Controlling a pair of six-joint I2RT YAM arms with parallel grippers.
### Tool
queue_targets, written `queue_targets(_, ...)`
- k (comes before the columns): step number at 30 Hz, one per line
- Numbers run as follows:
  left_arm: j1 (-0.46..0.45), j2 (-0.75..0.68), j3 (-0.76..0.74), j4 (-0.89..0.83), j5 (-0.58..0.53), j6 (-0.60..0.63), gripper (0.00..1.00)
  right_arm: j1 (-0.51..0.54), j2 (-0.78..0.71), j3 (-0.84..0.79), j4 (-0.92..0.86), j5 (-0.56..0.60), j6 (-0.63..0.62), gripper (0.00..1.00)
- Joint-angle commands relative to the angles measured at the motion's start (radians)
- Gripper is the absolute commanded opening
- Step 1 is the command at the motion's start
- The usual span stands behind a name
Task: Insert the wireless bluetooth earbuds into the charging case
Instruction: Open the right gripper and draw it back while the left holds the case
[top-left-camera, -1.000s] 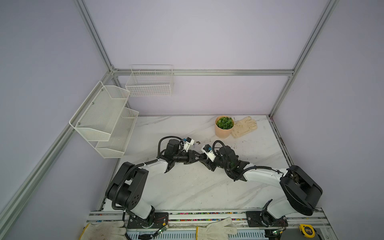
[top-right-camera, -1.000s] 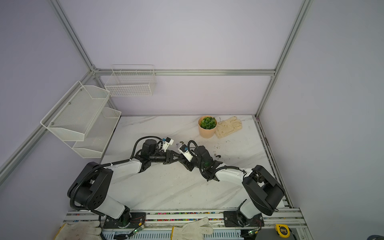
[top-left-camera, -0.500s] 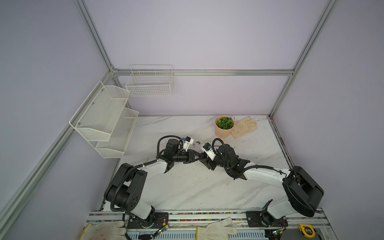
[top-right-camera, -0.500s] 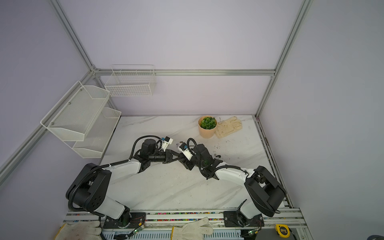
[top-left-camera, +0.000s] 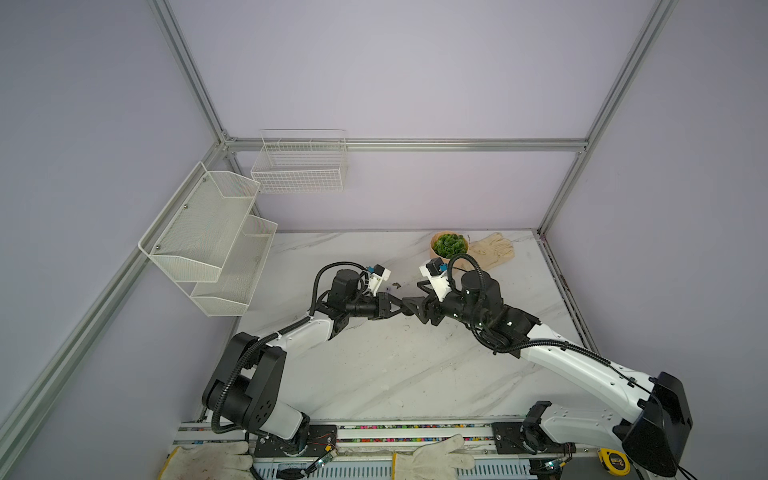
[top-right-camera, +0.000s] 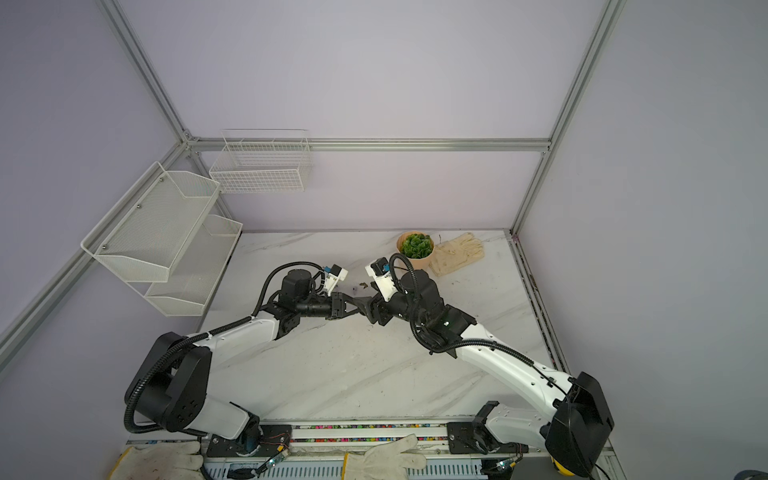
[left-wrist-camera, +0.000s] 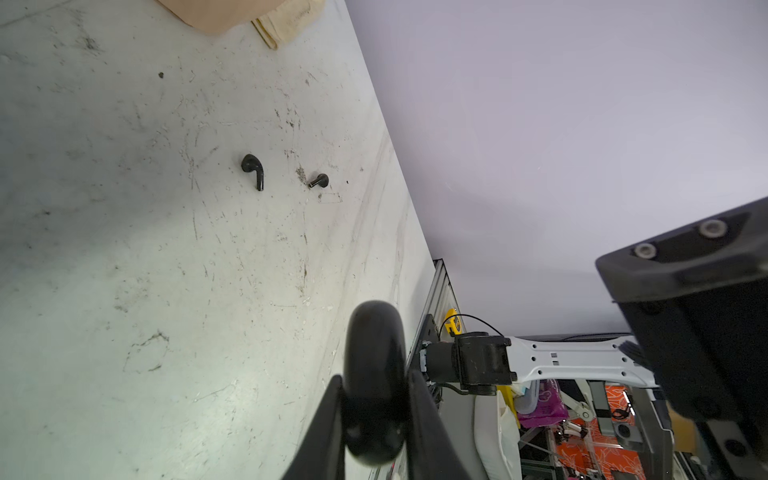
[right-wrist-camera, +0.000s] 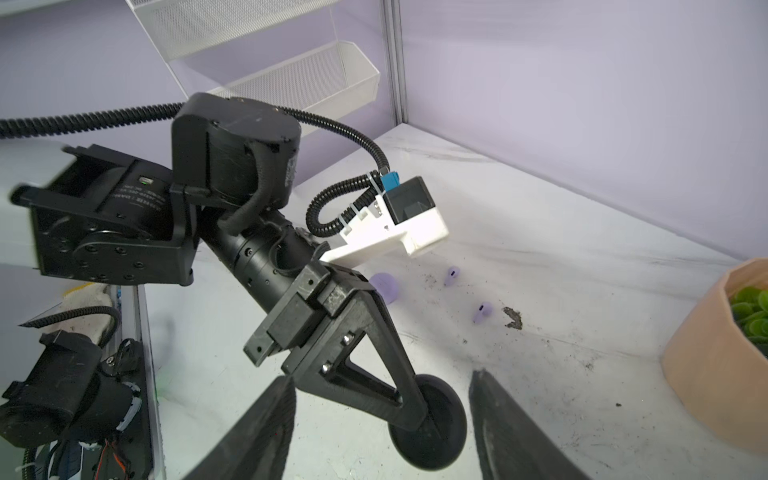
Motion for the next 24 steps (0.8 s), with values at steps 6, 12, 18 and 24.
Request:
queue_targets(6,-0.010,-0.170,0.059,-0.109,-0.339,0.106,0.00,-0.029,-0.003,-0.027,0.002,0.081,-0.003,0.69)
queue_targets(12,-0.011,-0.266,-0.059,0.037,-0.423,0.202,0.00,-0.047,-0.026,-0.018,-0.027,0.088,0.008,0.69)
queue_targets(18,-0.011,-0.320,-0.206,0.325,-0.419,0.262,0.00,-0.047,-0.054,-0.013,-0.044,0.069,-0.064,0.66)
queue_targets(24,-0.010,-0.281,-0.320,0.656,-0.272,0.247,0.00,-0.047,-0.091,-0.033,-0.026,0.034,-0.176,0.65)
